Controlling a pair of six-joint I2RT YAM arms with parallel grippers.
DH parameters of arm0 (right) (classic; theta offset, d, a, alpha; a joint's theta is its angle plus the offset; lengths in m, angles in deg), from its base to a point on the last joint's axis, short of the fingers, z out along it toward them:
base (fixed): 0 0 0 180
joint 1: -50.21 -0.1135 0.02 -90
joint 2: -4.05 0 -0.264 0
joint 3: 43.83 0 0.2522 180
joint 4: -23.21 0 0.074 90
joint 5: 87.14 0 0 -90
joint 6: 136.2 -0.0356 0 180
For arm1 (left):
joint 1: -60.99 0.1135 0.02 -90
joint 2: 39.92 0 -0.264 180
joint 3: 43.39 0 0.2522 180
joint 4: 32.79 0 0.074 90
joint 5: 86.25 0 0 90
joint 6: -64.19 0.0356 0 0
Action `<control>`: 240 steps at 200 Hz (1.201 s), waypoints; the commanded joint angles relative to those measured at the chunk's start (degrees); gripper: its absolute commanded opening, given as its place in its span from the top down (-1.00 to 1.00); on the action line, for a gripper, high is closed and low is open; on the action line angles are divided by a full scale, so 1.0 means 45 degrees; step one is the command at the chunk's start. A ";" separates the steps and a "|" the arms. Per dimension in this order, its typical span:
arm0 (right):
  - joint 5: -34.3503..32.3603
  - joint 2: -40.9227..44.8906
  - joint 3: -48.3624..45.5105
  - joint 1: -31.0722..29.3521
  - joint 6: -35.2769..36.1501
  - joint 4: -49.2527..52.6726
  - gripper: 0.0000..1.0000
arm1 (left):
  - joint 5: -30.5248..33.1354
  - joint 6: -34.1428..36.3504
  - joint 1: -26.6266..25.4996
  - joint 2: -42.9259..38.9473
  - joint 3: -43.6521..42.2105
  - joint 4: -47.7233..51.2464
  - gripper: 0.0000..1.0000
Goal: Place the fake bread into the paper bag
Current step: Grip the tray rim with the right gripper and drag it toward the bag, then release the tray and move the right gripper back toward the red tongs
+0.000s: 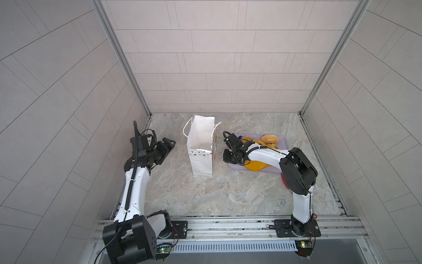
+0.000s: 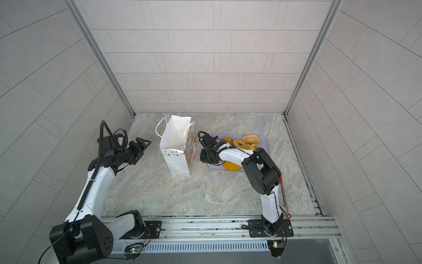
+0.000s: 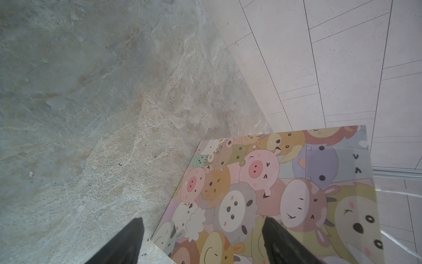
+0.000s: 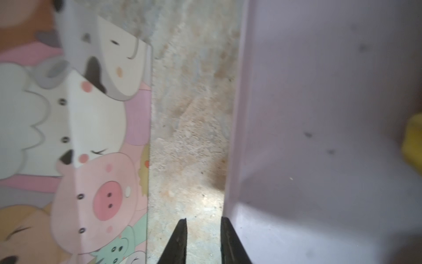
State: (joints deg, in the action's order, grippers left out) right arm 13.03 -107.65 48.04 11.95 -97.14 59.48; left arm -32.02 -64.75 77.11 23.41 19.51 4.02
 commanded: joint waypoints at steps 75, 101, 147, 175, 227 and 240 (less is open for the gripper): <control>-0.2107 0.4821 -0.0501 0.0550 0.2388 0.2709 -0.06 | 0.0199 0.0483 0.0093 -0.0547 0.0329 0.0414 -1.00; -0.3350 0.7225 -0.2130 0.1346 0.2648 0.3824 0.02 | 0.0210 0.0510 0.0104 -0.0771 0.0124 0.0363 -1.00; -0.3824 1.2206 -0.6045 0.3841 0.2267 0.5387 0.20 | -0.0037 0.0379 0.0085 -0.0760 -0.0047 0.0025 -1.00; -0.3042 1.3731 -0.7759 0.5605 0.2083 0.6053 0.18 | -0.0325 0.0140 0.0076 -0.0607 -0.0231 -0.0402 -1.00; -0.2434 1.3590 -0.8987 0.6933 0.1988 0.5761 -0.04 | -0.0505 0.0040 0.0068 -0.0609 -0.0388 -0.0663 -1.00; -0.2437 1.3553 -0.9086 0.7229 0.1984 0.5747 -0.11 | -0.0549 0.0001 0.0070 -0.0599 -0.0432 -0.0700 -1.00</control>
State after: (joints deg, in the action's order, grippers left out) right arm 1.82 -46.63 7.49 42.75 -87.33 84.81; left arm -33.41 -64.18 77.26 20.94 18.55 2.93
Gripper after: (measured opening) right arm 0.533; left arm 0.997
